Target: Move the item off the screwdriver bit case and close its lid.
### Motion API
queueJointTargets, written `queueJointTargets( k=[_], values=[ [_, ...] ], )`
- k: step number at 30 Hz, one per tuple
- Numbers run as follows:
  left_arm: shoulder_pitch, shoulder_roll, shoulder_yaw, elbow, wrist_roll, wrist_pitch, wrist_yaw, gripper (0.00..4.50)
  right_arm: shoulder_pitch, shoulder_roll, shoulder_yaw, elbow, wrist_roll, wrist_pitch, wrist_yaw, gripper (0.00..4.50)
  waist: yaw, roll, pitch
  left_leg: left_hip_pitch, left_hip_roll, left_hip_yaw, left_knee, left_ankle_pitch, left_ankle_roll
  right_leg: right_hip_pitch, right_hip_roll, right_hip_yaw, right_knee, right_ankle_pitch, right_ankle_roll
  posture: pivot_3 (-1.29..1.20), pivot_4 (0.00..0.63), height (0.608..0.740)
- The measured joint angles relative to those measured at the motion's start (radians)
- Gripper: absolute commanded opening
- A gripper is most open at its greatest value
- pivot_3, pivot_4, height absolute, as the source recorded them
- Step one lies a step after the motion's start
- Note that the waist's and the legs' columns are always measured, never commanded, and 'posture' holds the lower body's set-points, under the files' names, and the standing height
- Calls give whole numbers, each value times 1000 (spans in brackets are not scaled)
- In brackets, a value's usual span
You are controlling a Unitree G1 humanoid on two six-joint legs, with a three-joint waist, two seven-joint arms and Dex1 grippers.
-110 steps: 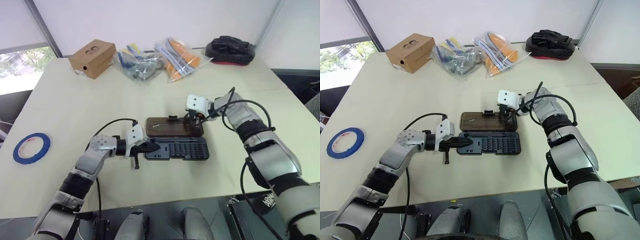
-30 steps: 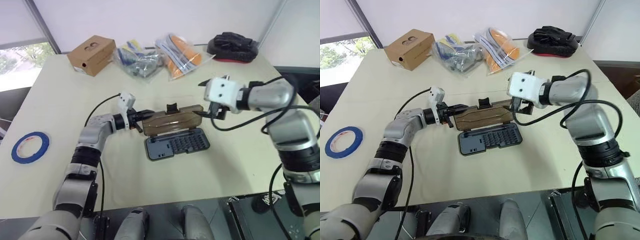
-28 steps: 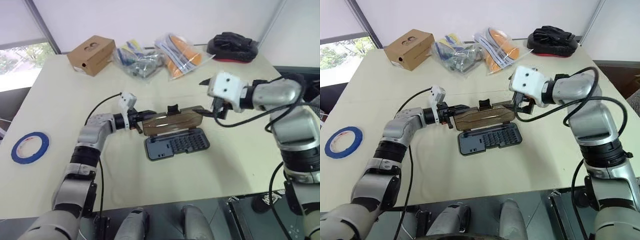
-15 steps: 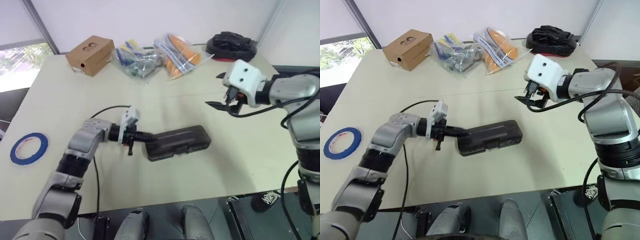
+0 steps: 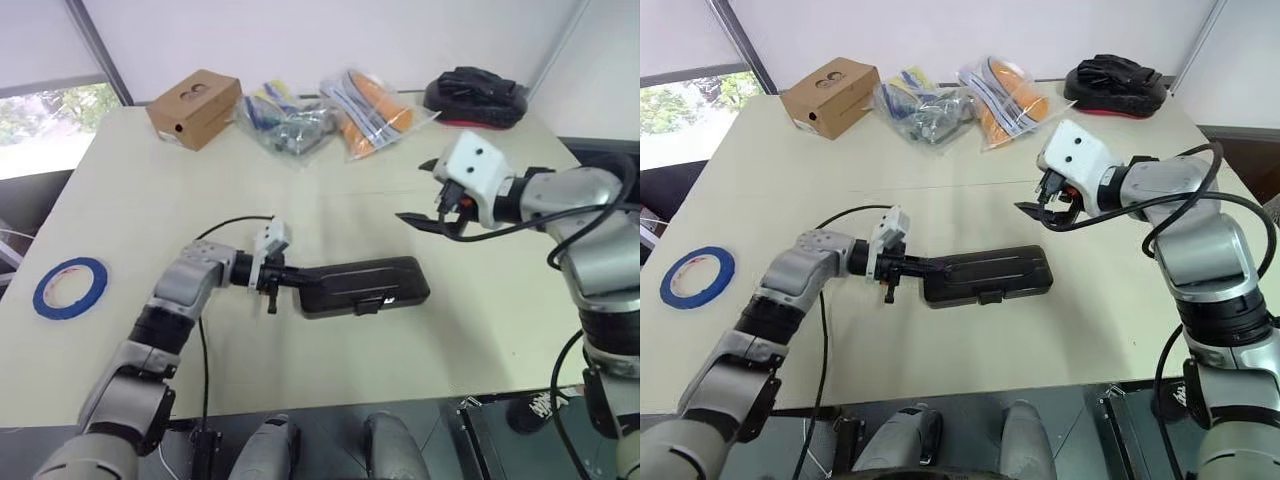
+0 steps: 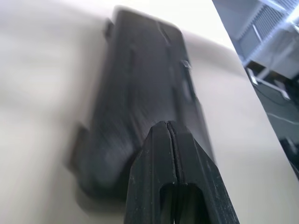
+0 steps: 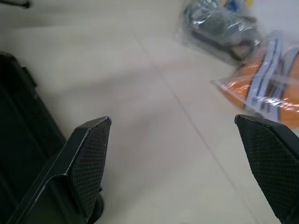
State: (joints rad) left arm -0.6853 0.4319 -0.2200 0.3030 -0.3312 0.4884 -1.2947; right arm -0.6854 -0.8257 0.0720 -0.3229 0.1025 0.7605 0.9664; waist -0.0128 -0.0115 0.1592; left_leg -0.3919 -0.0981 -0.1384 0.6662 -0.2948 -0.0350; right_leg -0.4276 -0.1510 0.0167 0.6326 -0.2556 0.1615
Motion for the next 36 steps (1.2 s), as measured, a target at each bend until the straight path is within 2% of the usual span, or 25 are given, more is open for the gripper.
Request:
queueJointTargets(
  k=[9,12,17,18,28,36],
  values=[
    [10,-45,-53,36,49,-75,5,0,246,-13,-13,-132,200,72,92,4402,0,0,0,0,0,0,0,0,0,1,0,0,0,0,0,0,150,740],
    [8,-46,-68,58,75,-136,-1,0,278,-8,-10,-147,239,84,87,3102,1,0,0,2,0,0,1,0,0,2,0,0,0,0,0,0,150,740],
    [-1,-59,-80,99,89,-201,-2,0,299,27,-3,-168,314,127,66,372,6,0,-1,3,0,0,1,0,0,4,0,0,0,0,0,0,150,740],
    [-6,-63,-79,108,89,-206,-2,0,304,27,-1,-169,317,128,60,33,8,0,-1,3,0,0,2,0,1,5,0,0,0,0,0,0,150,740],
    [-147,-125,-18,231,81,-105,86,0,353,34,85,-213,362,146,31,33,3,-1,-1,2,0,0,2,0,1,3,0,-1,0,0,0,0,150,740],
    [-241,-196,1,430,127,-210,129,0,358,82,178,-149,292,80,-48,33,1,-1,-1,2,0,0,1,0,1,2,0,-1,0,0,0,0,150,740]
  ],
)
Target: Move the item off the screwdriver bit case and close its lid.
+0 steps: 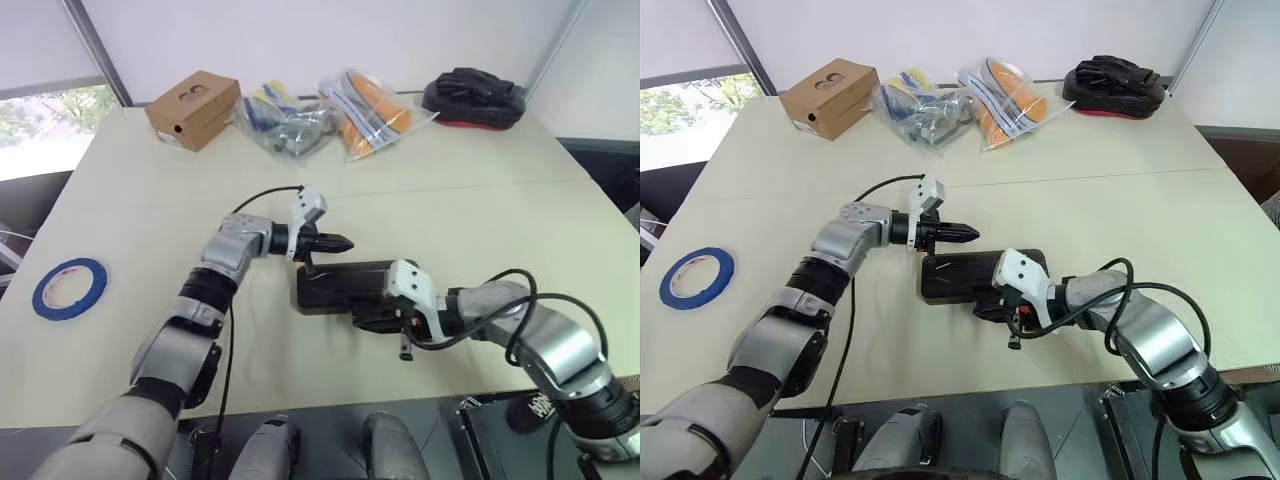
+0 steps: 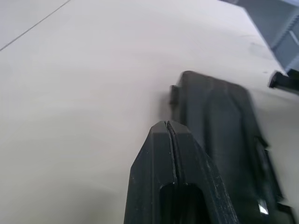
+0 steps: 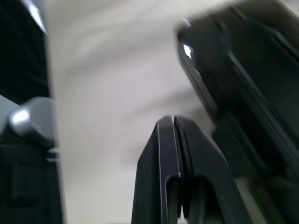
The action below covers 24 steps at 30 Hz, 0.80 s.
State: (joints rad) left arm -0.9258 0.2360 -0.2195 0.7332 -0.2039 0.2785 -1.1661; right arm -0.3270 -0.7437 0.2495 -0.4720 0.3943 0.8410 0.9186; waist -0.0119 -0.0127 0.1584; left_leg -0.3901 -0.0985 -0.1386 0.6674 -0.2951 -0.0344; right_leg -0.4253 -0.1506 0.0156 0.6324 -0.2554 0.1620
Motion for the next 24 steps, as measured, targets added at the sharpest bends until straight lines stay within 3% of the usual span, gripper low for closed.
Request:
queueJointTargets(
  k=[8,24],
  values=[
    [-33,-69,-3,133,75,-125,18,0,0,18,37,39,-88,-64,-69,33,1,0,0,0,-1,0,0,0,0,0,0,0,0,0,0,0,150,740],
    [9,-131,-4,141,154,-265,15,0,23,19,105,72,-198,-164,-86,33,1,-1,-5,3,-1,0,0,0,0,4,0,0,0,0,0,0,150,740]
  ],
)
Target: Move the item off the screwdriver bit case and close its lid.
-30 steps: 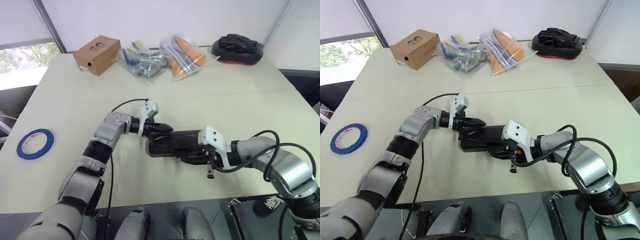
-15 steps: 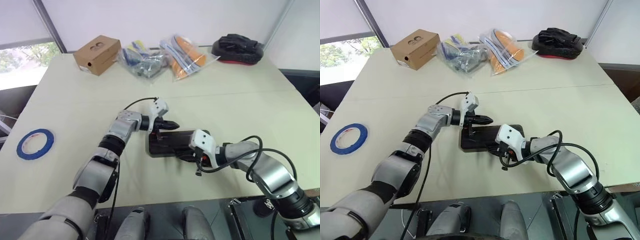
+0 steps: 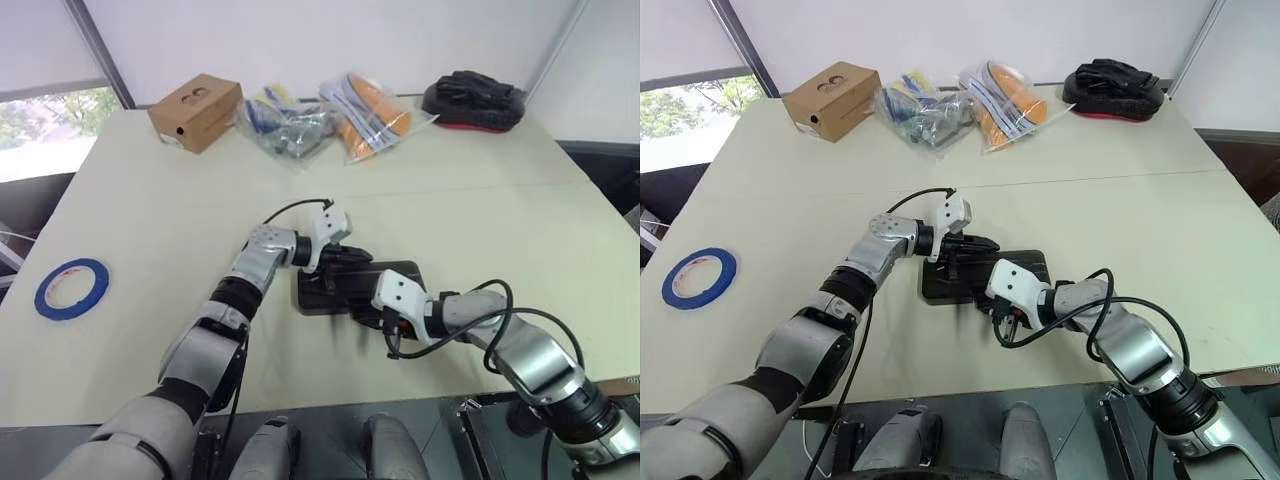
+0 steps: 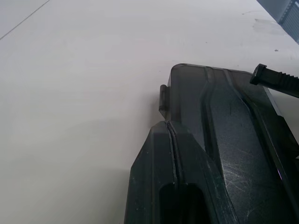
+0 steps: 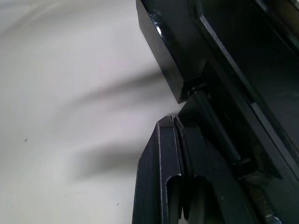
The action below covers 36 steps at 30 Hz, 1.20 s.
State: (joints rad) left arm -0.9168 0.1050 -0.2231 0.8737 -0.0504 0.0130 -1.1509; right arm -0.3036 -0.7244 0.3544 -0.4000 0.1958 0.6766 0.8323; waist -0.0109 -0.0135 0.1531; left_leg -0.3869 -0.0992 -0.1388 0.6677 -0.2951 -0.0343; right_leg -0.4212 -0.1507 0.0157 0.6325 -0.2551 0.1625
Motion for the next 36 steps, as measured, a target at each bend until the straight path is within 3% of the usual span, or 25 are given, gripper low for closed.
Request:
queueJointTargets(
  k=[5,9,19,25,31,36],
  values=[
    [4,7,0,-1,17,-3,2,0,0,9,3,14,-10,-9,0,33,-1,0,-2,3,0,0,-1,0,0,3,0,0,0,0,0,0,150,740],
    [15,9,0,-2,21,-5,-2,0,0,21,7,36,-31,-26,-3,33,0,0,-2,15,0,0,-3,-3,5,16,0,0,-4,-1,1,0,150,740],
    [44,16,0,-30,21,-5,-8,0,-20,37,39,66,-93,-63,-7,33,-2,-2,-9,18,1,0,-2,-5,8,17,1,0,-2,-1,1,0,150,740],
    [50,34,21,-63,9,27,2,0,-24,-83,-9,-50,-43,-3,97,33,-1,-2,-10,17,1,0,-2,-5,8,17,1,0,-3,-1,1,0,150,740],
    [124,119,72,-225,-45,170,26,0,-26,-127,-89,-136,47,77,153,33,-2,-2,-8,13,2,0,-3,-5,8,12,1,0,-3,-1,1,0,150,740],
    [232,219,129,-531,-123,348,53,0,-63,-165,-190,-162,125,129,175,33,1,-2,-4,10,2,0,-3,-3,4,10,0,0,-4,-1,1,0,150,740]
  ],
)
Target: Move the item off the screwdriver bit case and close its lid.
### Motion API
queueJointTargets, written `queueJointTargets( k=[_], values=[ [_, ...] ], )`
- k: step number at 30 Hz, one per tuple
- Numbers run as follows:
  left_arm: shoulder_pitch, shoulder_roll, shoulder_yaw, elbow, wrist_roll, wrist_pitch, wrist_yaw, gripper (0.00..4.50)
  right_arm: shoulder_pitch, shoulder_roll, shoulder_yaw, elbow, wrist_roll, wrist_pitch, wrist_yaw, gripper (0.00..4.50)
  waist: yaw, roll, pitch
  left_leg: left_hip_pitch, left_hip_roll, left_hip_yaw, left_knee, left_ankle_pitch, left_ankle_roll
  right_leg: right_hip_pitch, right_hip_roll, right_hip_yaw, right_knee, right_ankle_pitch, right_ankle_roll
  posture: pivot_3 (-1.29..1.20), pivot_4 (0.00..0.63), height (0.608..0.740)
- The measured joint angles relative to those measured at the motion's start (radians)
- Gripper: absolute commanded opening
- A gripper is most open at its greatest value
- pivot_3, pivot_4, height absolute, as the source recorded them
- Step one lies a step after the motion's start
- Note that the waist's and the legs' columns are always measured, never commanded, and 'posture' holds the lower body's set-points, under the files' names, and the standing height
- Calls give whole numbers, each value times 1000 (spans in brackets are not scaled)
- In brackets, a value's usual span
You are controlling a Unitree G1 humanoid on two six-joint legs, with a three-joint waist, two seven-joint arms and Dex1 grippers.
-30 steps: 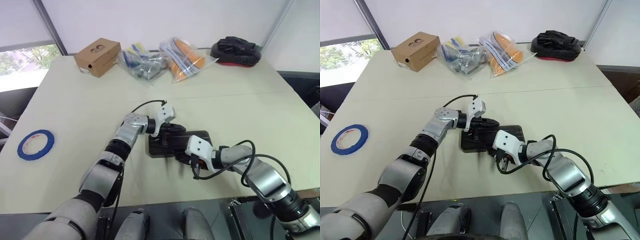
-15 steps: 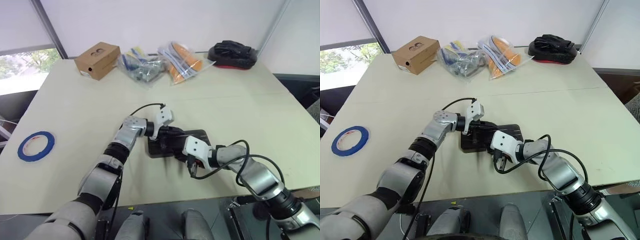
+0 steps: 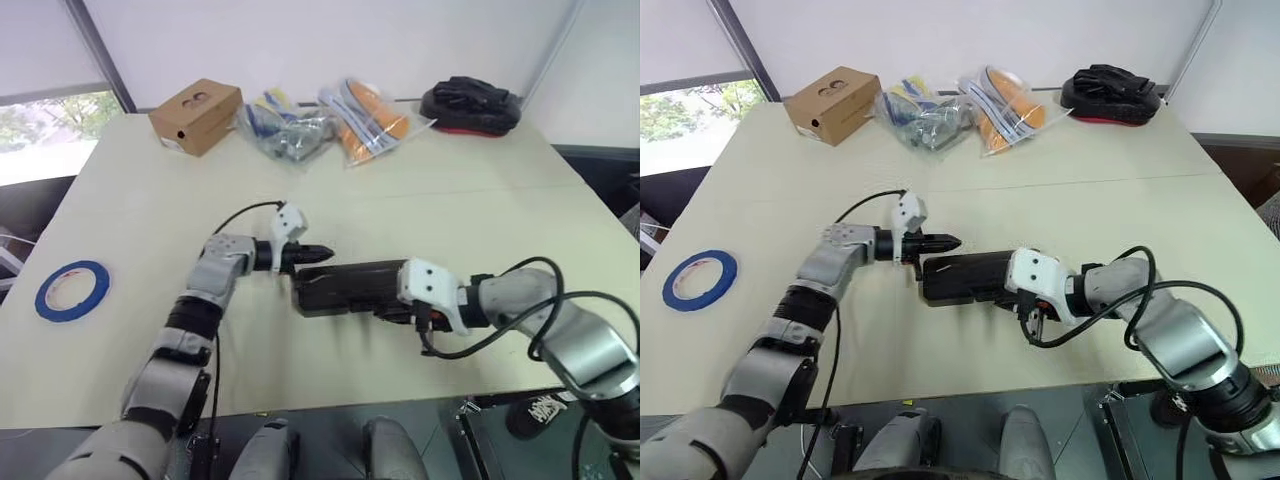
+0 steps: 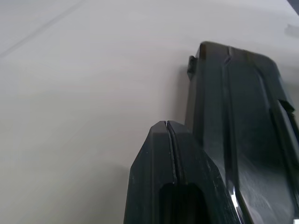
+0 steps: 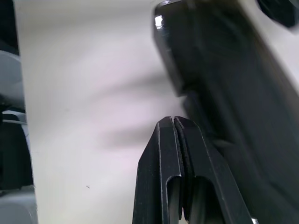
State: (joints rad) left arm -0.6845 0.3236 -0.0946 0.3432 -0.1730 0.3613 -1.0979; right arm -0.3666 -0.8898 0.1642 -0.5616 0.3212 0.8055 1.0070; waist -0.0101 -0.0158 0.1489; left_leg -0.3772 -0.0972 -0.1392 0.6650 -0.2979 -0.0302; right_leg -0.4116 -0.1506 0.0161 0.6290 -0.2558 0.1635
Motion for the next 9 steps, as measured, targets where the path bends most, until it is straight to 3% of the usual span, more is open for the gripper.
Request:
queueJointTargets(
  k=[2,9],
  values=[
    [83,52,53,-211,-60,104,37,0,-25,-22,-83,-2,46,26,3,33,-1,1,2,0,2,0,-1,0,0,0,0,0,0,0,0,0,150,740],
    [357,94,114,-592,-176,328,182,0,-24,-36,-182,7,118,47,2,33,8,0,4,0,3,0,-1,-2,4,1,0,0,-1,0,0,0,150,740]
  ],
)
